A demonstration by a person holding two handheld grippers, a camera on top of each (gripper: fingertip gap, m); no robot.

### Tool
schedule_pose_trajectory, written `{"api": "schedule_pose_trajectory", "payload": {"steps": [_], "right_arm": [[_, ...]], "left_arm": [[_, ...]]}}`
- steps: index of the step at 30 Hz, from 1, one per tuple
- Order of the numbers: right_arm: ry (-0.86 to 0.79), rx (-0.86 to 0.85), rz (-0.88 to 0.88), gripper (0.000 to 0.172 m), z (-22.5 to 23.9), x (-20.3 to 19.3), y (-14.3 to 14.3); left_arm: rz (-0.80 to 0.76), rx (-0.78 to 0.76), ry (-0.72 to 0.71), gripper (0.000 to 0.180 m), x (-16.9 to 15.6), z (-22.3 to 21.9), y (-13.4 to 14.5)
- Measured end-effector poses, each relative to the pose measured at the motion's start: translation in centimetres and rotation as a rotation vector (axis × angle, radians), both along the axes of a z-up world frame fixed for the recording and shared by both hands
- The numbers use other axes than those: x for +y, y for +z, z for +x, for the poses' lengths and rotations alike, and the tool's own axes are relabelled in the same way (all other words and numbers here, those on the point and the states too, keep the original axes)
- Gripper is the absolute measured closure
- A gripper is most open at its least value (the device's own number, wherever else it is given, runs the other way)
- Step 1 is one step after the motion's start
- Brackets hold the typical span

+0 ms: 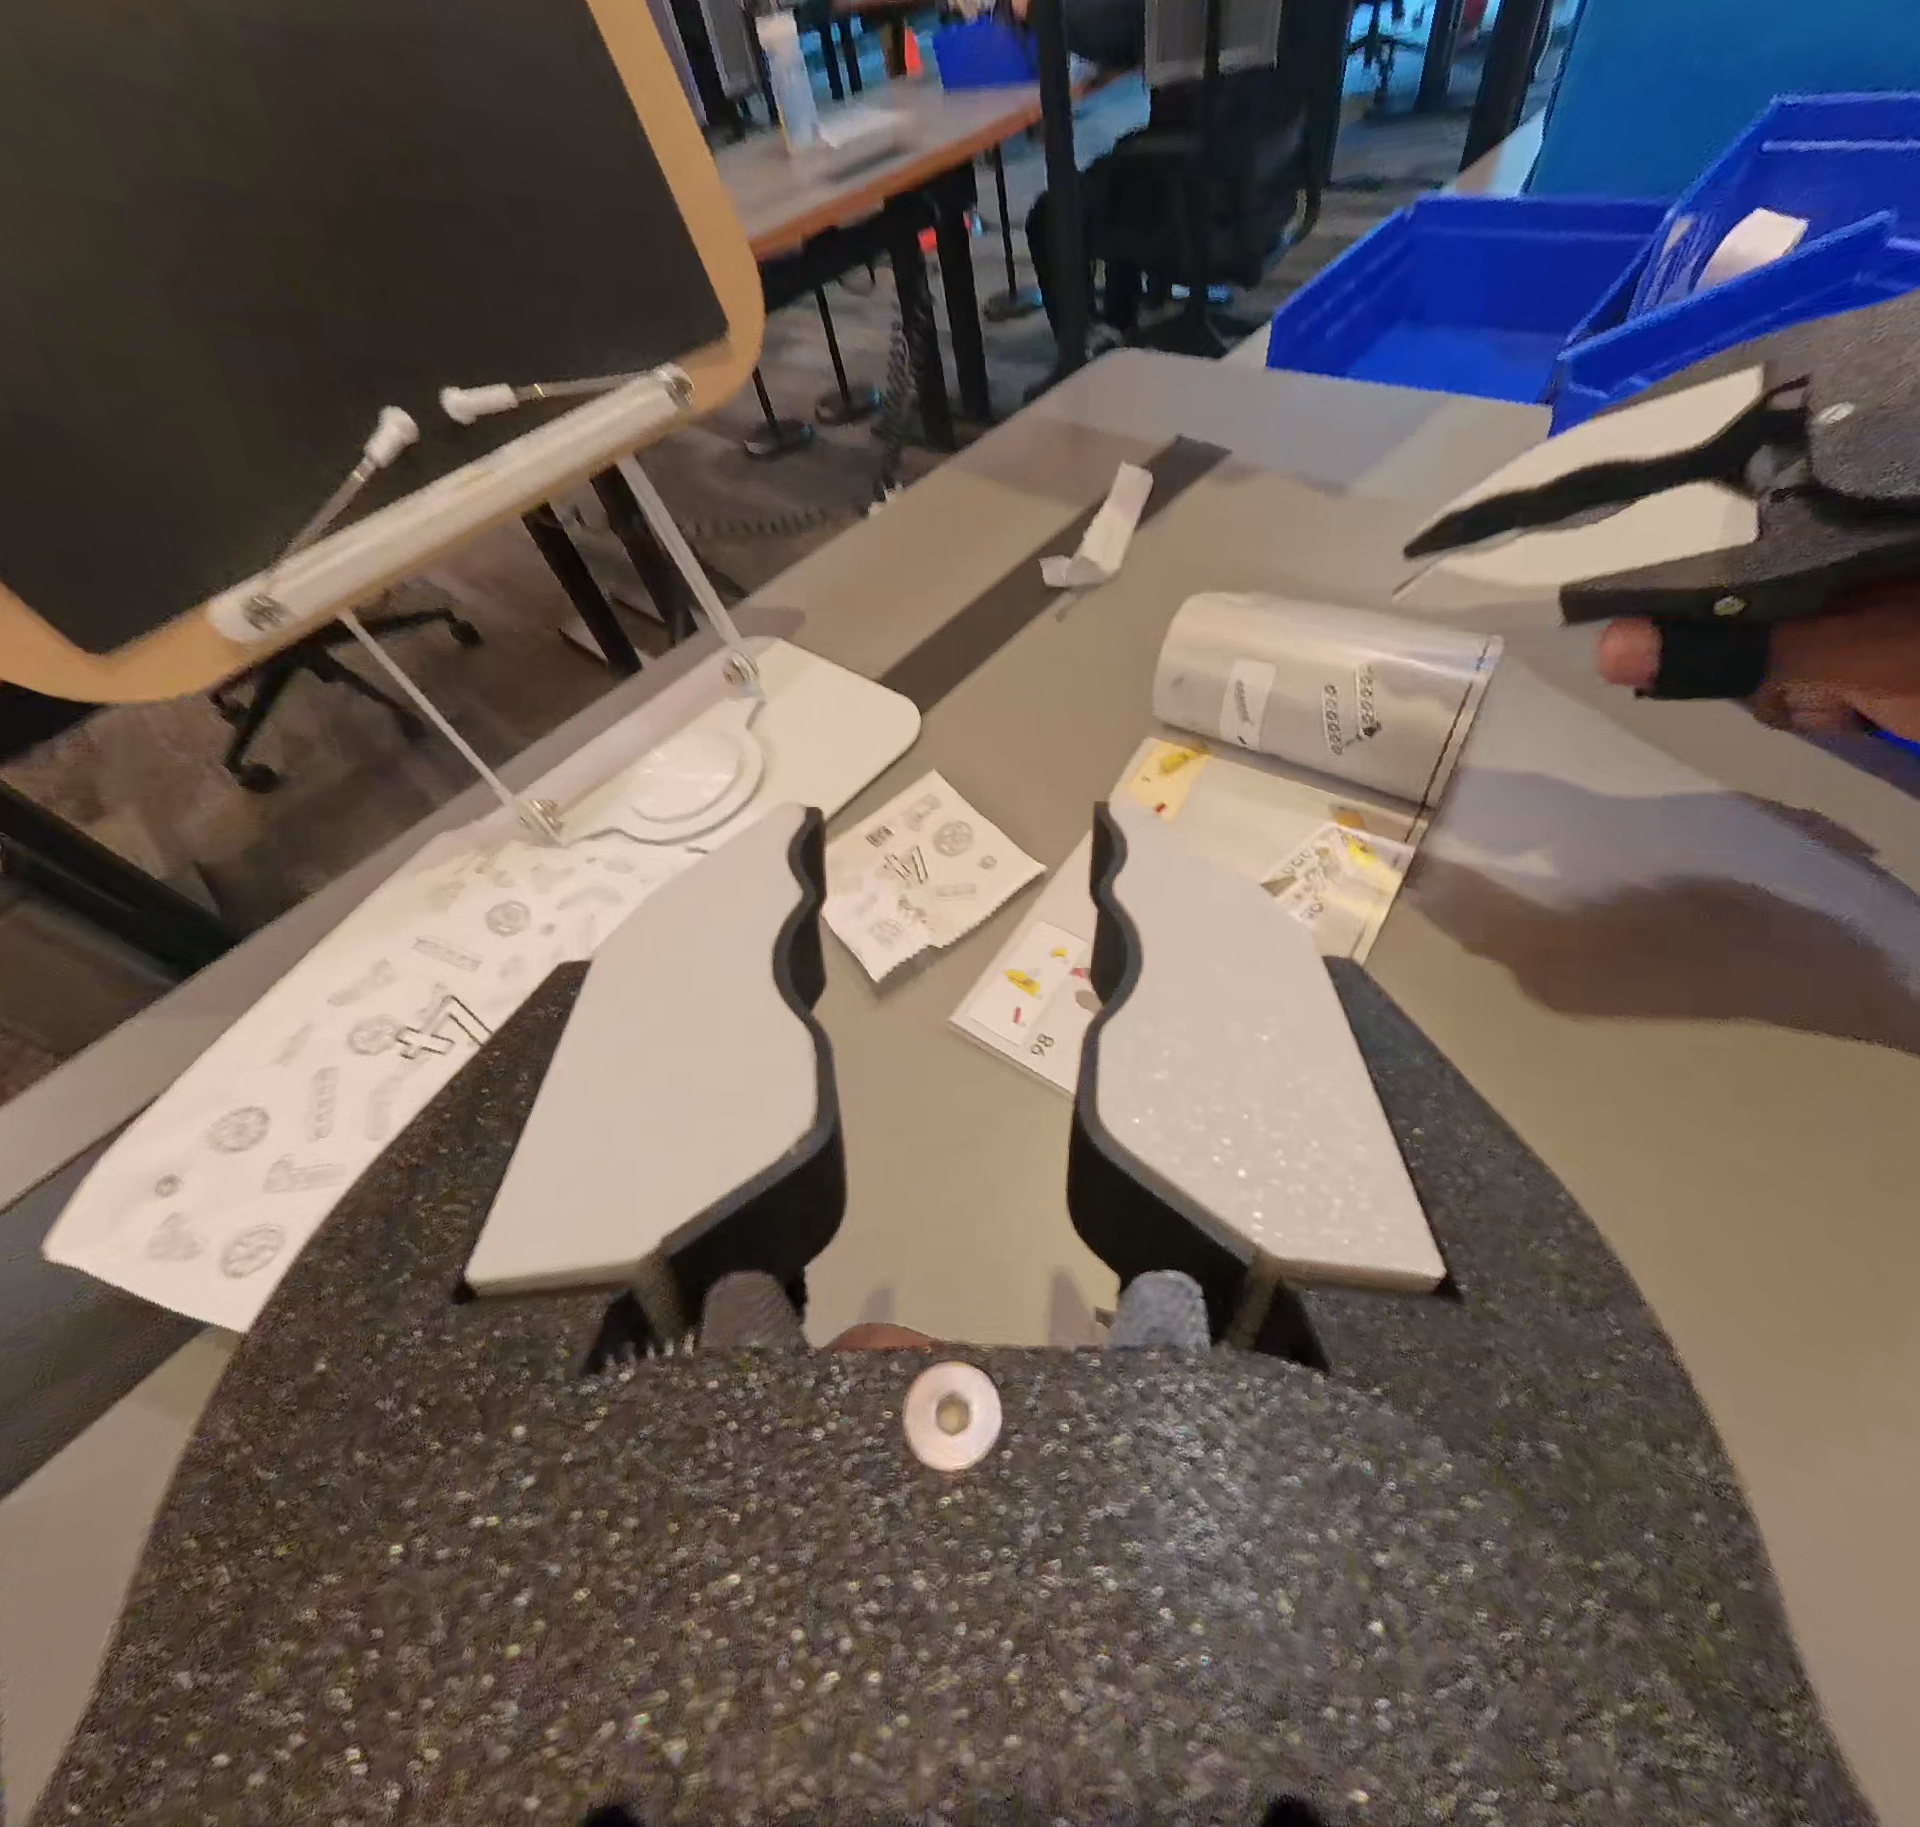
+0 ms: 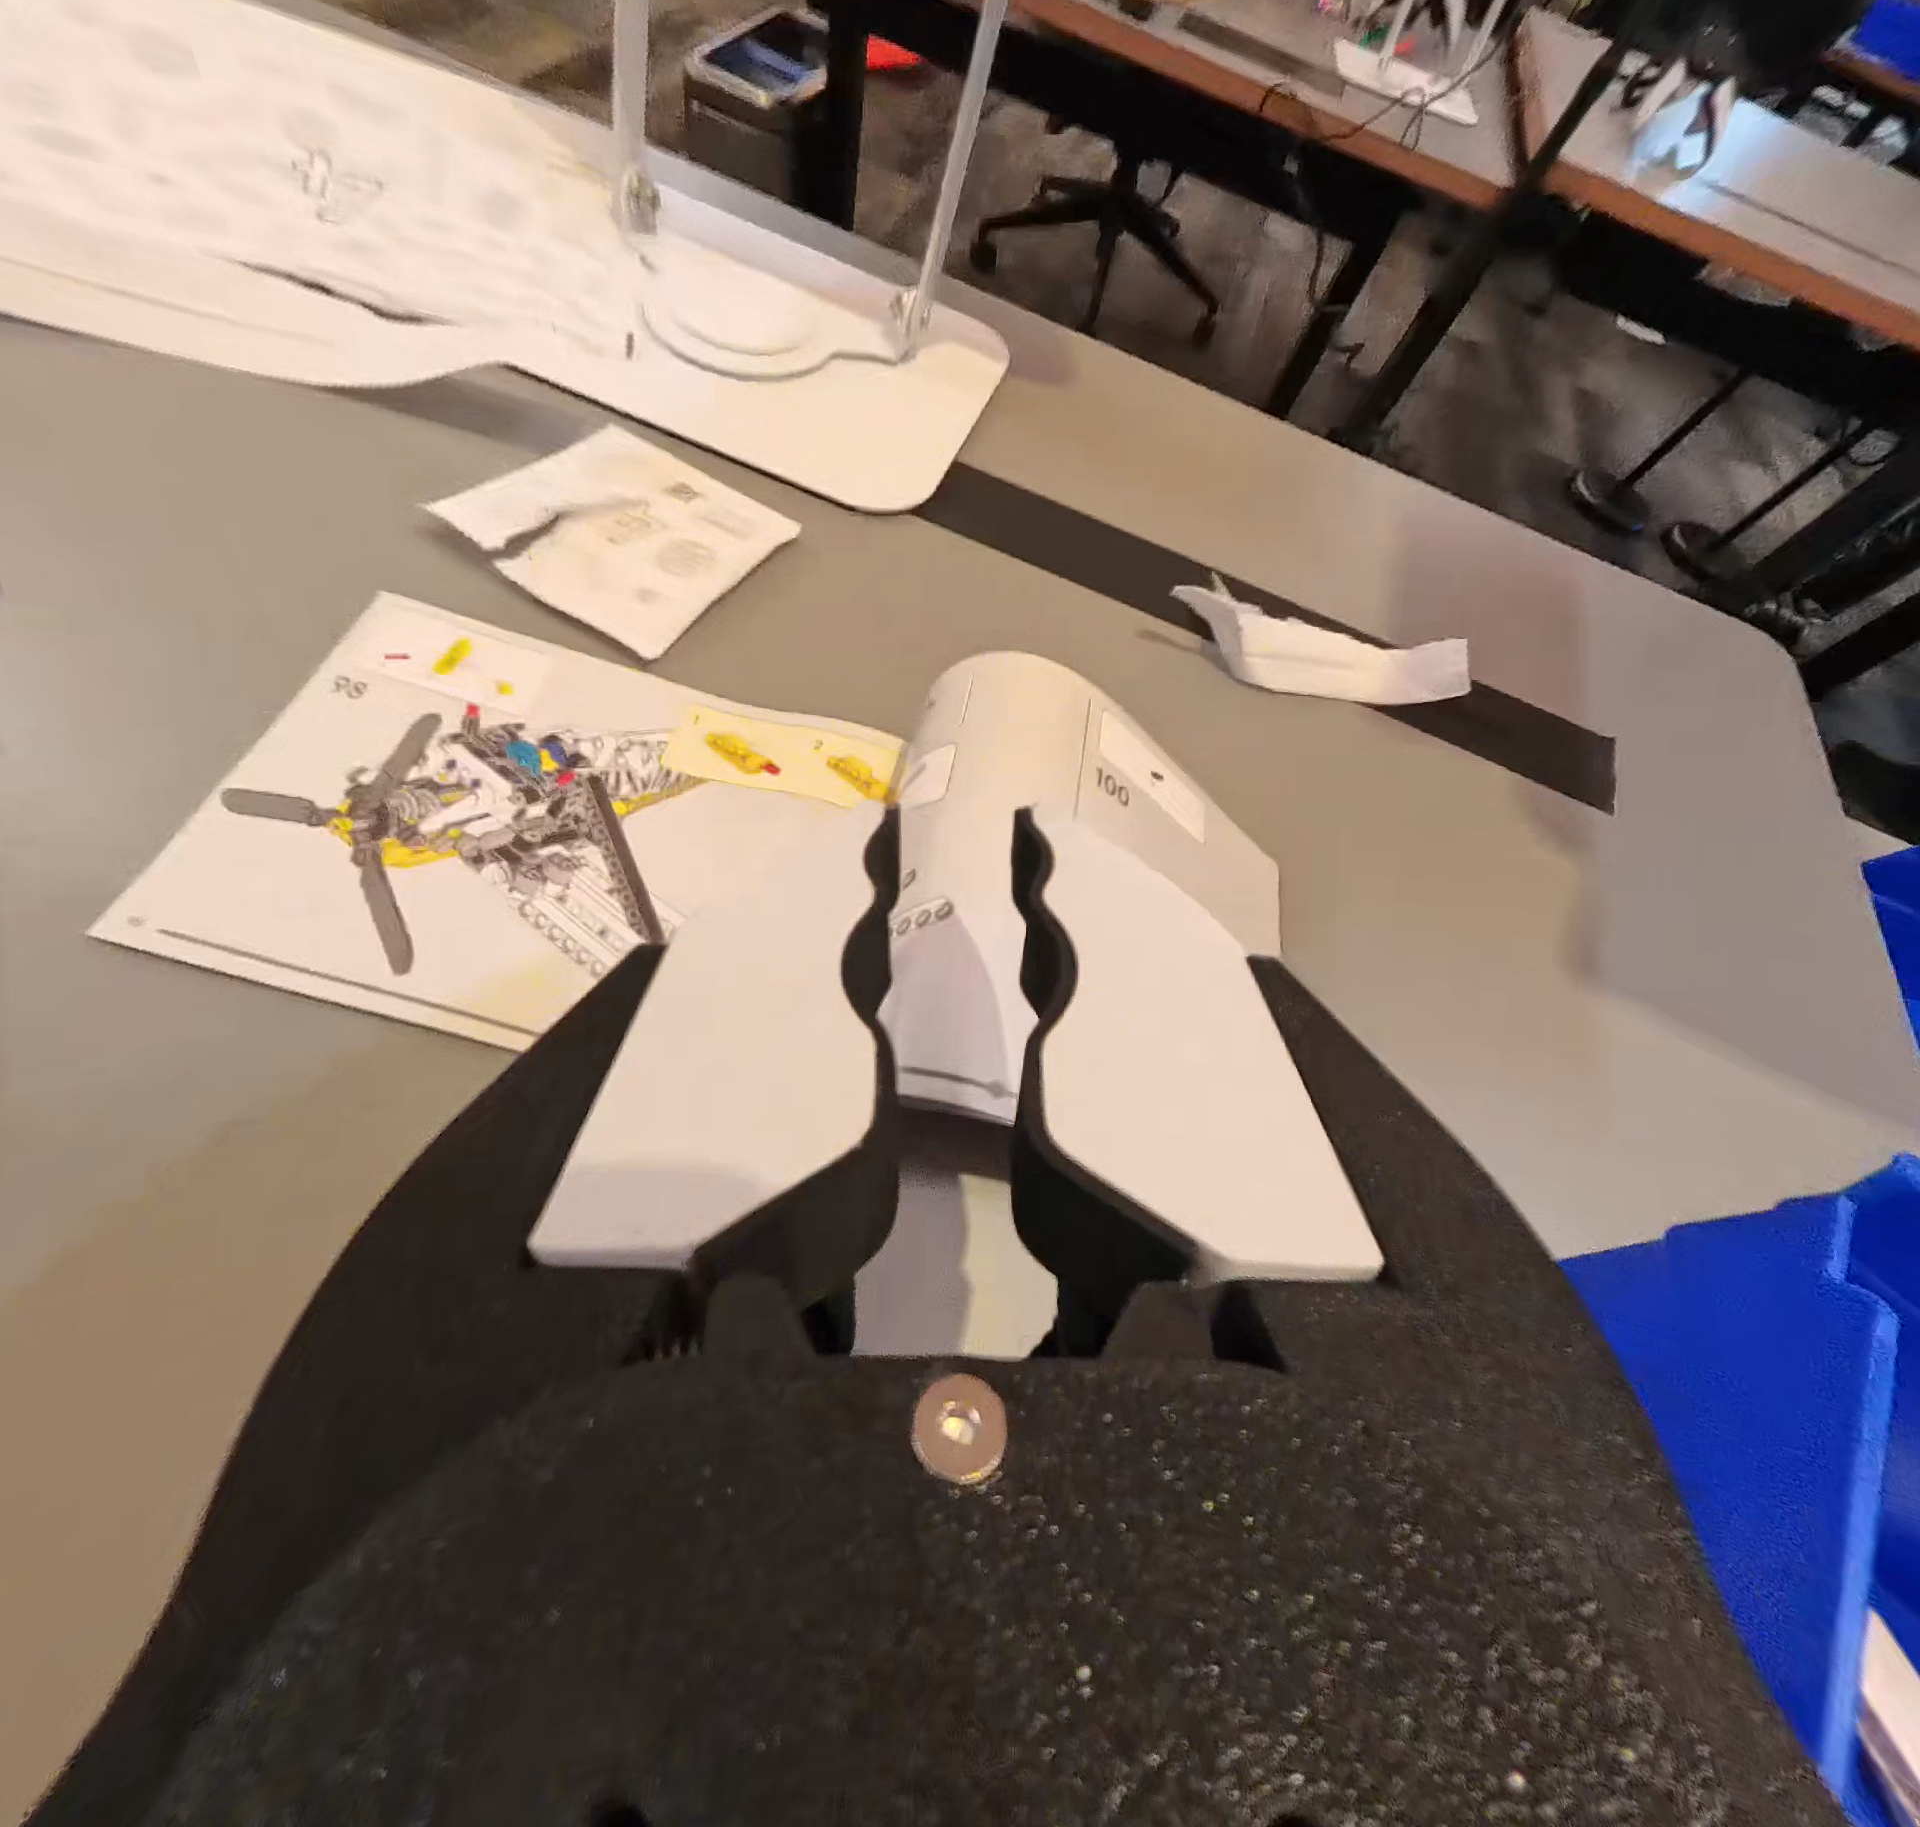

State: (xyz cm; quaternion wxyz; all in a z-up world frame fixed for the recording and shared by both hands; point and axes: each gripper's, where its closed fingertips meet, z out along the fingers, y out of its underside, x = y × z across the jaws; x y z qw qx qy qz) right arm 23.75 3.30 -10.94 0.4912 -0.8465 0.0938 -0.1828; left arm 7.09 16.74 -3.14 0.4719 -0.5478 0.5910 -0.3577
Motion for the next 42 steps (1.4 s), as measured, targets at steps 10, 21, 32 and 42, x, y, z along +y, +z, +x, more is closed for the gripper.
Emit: {"api": "schedule_pose_trajectory", "payload": {"steps": [10,21,32,42], "right_arm": [[-0.168,-0.151,-0.313,0.150,3.3,-2.6,-4.0],[0.020,-0.340,-0.255,0.150,-2.7,0.2,-0.9],[0.327,-0.317,-0.232,0.150,-10.8,3.0,-3.7],[0.430,-0.268,-0.252,0.150,-12.7,3.4,-5.8]], "left_arm": [[0.172,-0.181,0.007,0.128,1.1,-5.7,2.5],[0.207,0.157,-0.055,0.129,2.3,-13.7,-4.8],[0.048,0.384,-0.249,0.122,-1.6,-17.5,-9.7],[0.106,0.629,-0.251,0.121,-2.8,-17.9,-14.7]]}}
